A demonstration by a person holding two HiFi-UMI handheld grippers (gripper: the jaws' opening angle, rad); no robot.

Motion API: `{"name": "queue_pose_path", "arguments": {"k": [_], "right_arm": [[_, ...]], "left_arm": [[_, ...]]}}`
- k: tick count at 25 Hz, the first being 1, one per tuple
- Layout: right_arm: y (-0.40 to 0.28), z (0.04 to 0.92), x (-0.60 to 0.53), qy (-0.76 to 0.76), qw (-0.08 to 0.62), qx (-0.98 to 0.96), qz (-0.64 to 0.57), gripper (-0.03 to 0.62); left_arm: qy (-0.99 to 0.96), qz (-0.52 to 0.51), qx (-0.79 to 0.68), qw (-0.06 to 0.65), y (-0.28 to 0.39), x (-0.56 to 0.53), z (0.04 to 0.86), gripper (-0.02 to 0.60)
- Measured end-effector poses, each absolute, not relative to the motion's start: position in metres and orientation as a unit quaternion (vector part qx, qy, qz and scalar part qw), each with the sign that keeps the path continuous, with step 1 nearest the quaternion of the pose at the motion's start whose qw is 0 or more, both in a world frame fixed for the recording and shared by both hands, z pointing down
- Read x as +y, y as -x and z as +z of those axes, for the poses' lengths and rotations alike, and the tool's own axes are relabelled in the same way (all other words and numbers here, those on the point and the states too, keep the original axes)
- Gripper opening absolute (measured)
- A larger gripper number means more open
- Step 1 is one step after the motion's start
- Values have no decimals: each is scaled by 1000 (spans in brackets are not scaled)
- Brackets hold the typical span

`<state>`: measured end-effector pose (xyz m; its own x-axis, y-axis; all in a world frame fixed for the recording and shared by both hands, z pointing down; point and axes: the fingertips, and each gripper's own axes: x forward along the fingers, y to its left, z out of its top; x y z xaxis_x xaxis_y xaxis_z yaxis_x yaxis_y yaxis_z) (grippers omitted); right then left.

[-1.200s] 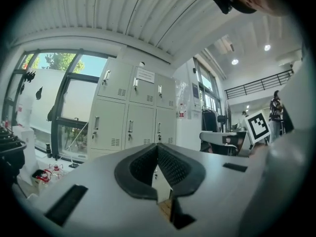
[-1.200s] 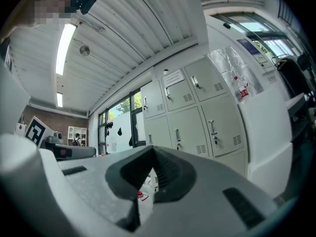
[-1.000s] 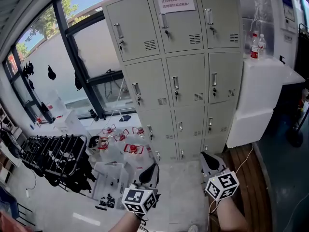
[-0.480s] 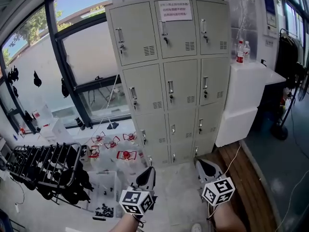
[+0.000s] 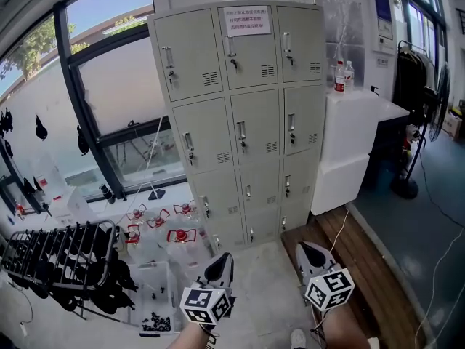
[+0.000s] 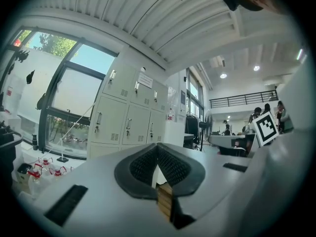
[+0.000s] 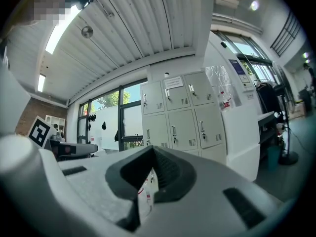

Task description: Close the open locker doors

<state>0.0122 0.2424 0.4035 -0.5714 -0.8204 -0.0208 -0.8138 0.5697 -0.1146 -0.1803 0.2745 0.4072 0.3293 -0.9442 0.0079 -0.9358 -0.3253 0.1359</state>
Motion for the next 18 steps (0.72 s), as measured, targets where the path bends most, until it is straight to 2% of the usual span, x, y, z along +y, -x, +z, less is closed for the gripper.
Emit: {"name": "queue_pose_path", "arguments": {"k": [18], "right_arm": [[-4, 394, 257, 458, 31, 888, -31, 0]], "left_arm": [[-811, -44, -581, 60, 188, 289, 405, 3]]}}
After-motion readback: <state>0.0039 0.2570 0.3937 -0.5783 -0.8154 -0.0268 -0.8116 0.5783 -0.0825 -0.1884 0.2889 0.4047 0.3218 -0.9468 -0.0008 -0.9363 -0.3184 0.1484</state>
